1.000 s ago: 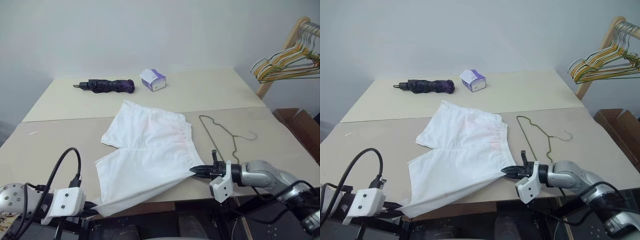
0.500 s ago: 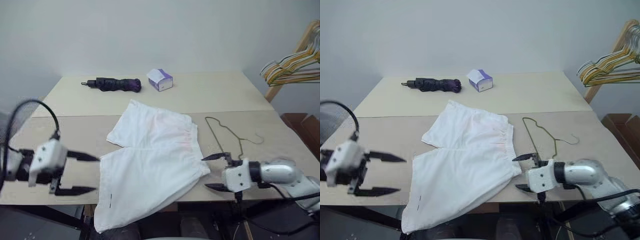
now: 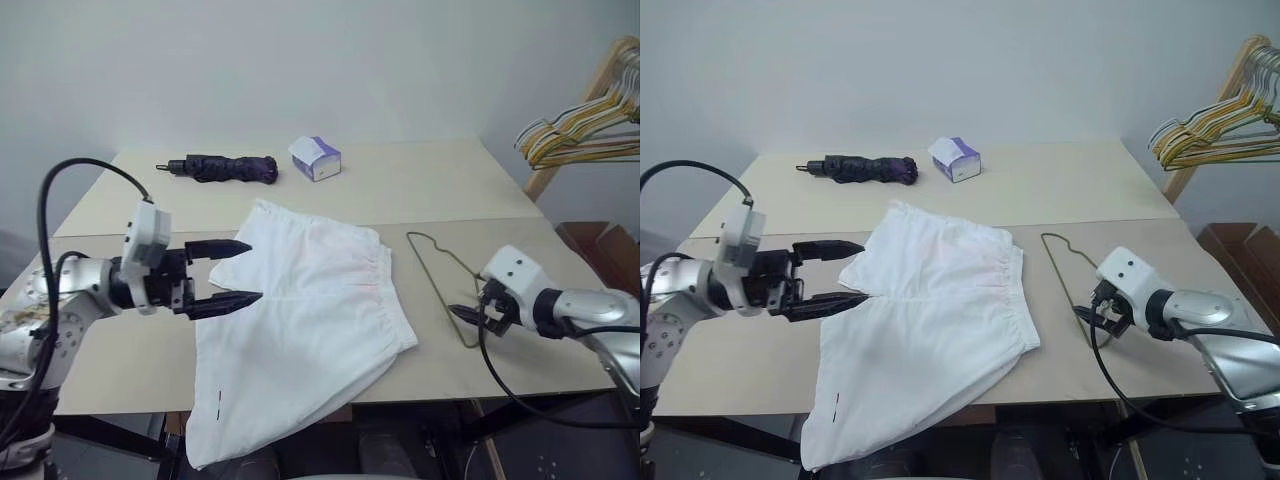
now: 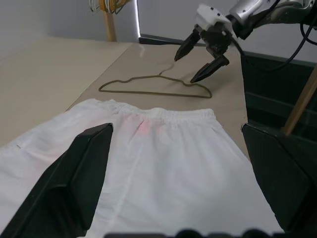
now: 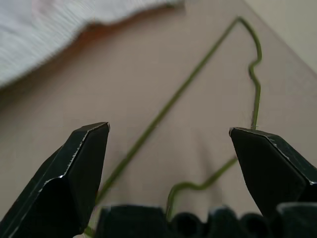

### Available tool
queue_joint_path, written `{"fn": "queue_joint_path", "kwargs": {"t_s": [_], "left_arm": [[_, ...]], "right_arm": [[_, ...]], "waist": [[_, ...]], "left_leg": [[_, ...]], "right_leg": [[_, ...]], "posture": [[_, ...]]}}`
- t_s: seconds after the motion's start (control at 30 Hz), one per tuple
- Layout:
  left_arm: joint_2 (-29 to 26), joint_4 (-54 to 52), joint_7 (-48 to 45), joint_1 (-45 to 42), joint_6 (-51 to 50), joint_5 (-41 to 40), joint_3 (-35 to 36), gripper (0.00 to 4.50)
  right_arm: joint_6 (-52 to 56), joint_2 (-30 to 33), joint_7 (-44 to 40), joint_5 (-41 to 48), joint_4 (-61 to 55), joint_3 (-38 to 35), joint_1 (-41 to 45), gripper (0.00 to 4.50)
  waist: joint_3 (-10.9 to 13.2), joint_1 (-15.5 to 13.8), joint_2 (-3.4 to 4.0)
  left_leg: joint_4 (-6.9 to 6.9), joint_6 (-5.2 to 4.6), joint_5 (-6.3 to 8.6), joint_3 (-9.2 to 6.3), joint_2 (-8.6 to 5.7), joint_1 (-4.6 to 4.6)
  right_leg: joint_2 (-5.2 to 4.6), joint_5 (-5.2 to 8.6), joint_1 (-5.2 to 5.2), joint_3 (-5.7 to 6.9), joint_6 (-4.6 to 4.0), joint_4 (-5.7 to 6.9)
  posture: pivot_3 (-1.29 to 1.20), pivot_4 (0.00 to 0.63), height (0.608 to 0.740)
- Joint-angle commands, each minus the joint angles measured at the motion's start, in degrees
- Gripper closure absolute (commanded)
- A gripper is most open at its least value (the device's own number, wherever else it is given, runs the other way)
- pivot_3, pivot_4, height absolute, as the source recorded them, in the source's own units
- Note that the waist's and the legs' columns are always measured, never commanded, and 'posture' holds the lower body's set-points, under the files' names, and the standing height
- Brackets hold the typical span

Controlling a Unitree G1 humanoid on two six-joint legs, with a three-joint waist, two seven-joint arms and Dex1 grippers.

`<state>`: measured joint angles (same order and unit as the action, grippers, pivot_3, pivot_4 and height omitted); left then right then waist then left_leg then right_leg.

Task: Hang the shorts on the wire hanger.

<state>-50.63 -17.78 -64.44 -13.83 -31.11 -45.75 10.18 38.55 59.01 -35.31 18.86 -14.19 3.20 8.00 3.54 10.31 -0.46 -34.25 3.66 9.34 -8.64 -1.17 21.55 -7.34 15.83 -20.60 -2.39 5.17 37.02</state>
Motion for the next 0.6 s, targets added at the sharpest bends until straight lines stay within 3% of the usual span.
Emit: {"fn": "queue_joint_path", "kwargs": {"t_s": [0.03, 0.17, 0.27, 0.6], "left_arm": [[0.71, -0.67, 0.39, -2.03, 0.81, 1.48, -0.40, 0.02], [1.12, -0.40, -0.80, -1.88, 2.21, 3.40, -1.07, 0.02], [1.49, -0.07, -1.24, -1.71, 2.76, 4.14, -1.04, 0.00], [3.06, -0.06, -1.81, -0.73, 4.49, 6.19, -0.90, 0.00]], "right_arm": [[6.57, -3.19, 4.26, -3.63, 1.42, 1.21, 3.06, 0.00], [11.44, -5.97, 5.55, -6.05, 6.42, 2.00, 5.08, 0.00], [13.22, -6.50, 4.82, -6.69, 9.15, 2.22, 5.26, 0.59], [18.43, -6.79, 3.20, -6.30, 10.94, 1.11, 4.67, 3.95]], "waist": [[0.00, 0.09, 0.00], [-0.01, 0.14, 0.01], [-0.02, 0.05, 0.00], [-0.25, -0.73, -0.38]], "left_leg": [[0.00, 0.00, 0.00, 0.00, 0.00, 0.02], [-0.07, 0.00, 0.00, 0.01, -0.02, 0.32], [-0.13, -0.01, 0.00, 0.00, -0.03, 0.48], [-0.38, -0.05, 0.06, -0.01, -0.03, 0.52]], "right_leg": [[0.00, 0.00, -0.02, 0.00, 0.00, 0.00], [0.01, -0.04, -0.26, -0.01, 0.06, 0.00], [0.01, -0.07, -0.38, -0.01, 0.10, 0.00], [0.01, -0.11, -0.27, 0.02, 0.16, -0.02]], "posture": [[-0.21, 0.000, 0.740], [-0.20, 0.000, 0.740], [-0.20, 0.000, 0.740], [-0.19, 0.000, 0.740]]}}
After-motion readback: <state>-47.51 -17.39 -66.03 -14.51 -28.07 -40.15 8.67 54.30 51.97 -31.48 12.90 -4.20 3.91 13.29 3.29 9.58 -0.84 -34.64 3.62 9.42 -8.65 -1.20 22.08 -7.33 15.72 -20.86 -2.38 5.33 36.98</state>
